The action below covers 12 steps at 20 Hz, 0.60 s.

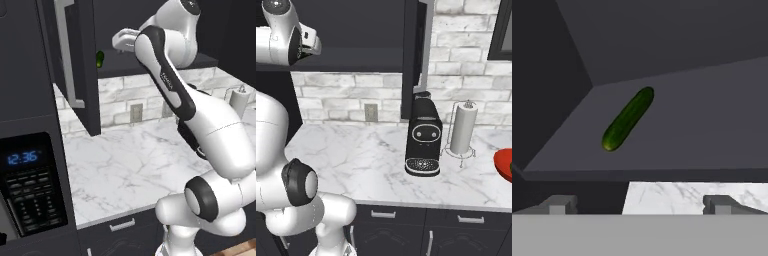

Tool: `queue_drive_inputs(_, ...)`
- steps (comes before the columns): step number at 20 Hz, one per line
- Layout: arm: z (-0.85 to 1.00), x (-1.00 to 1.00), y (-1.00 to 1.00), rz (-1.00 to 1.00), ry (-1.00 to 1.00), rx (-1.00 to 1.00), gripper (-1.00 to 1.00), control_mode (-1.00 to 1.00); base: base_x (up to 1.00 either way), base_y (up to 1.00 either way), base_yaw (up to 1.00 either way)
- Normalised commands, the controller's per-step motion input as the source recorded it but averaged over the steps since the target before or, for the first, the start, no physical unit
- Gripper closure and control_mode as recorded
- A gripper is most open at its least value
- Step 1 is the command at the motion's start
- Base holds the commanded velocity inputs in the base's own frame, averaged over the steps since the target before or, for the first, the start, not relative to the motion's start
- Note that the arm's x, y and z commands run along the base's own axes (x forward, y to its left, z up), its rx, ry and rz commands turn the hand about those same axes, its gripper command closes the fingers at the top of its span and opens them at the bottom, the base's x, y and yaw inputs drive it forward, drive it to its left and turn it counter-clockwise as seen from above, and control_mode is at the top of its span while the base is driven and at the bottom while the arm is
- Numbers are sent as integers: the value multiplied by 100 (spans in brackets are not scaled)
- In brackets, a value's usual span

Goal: Pick the cucumbers from the cabinet and place them in one bowl. Pick the potato from the sink and place it in the other bowl.

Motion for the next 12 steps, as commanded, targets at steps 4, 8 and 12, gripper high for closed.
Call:
queue_drive_inputs(4,-2,41,16,2,0,-11,-100,-100,0,0,0)
queue_drive_inputs(8,0,30,12,0,0,-11,-100,-100,0,0,0)
queue_drive_inputs(12,0,16,22,0,0,-5,-100,-100,0,0,0)
